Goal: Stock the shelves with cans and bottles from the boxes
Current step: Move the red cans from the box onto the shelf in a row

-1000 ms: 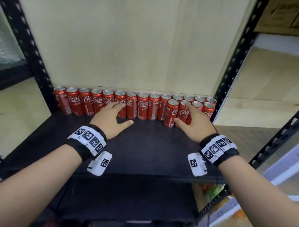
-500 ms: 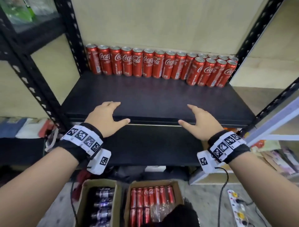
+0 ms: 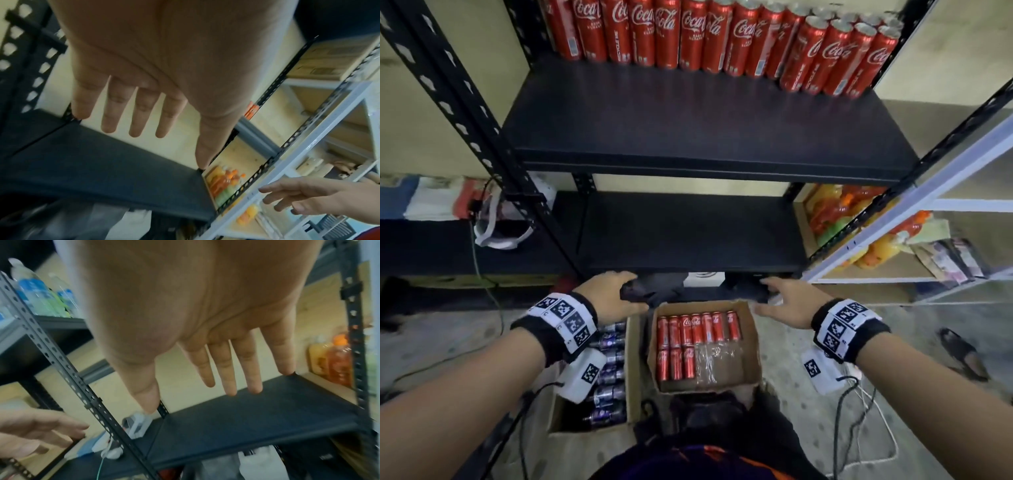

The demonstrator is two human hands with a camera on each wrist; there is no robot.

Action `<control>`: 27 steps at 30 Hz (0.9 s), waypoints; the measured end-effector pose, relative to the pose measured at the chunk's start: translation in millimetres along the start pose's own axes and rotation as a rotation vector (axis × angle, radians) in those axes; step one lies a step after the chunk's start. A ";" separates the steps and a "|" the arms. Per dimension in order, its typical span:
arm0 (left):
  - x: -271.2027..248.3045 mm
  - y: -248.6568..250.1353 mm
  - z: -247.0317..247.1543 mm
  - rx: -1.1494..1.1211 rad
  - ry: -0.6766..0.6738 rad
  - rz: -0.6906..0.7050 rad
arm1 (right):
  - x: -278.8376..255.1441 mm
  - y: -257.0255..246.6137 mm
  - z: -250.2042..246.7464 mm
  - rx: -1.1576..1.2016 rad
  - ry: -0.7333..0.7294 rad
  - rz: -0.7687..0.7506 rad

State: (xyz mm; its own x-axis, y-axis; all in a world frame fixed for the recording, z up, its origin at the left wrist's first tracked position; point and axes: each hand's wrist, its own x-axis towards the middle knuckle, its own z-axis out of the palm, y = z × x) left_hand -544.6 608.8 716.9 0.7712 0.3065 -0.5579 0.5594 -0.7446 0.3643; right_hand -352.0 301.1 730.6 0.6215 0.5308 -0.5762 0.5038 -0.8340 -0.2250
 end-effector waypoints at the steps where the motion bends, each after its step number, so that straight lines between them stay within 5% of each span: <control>1: 2.3 -3.8 14.2 0.008 -0.048 -0.022 | -0.9 7.0 9.8 -0.008 -0.051 0.020; 9: 27.1 -4.5 113.9 0.116 -0.345 -0.205 | 6.3 73.5 82.4 0.047 -0.314 0.148; 16: 34.6 9.8 177.0 0.220 -0.544 -0.237 | 16.7 140.3 140.4 0.086 -0.406 0.258; 27: 64.4 2.1 267.0 0.182 -0.672 -0.323 | 46.8 219.5 218.9 0.069 -0.587 0.389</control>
State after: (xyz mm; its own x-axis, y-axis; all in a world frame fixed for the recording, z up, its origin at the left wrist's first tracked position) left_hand -574.8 468.7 482.6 0.1947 0.1423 -0.9705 0.6223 -0.7828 0.0101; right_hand -343.8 109.9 482.3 0.3125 0.0394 -0.9491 0.2598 -0.9646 0.0455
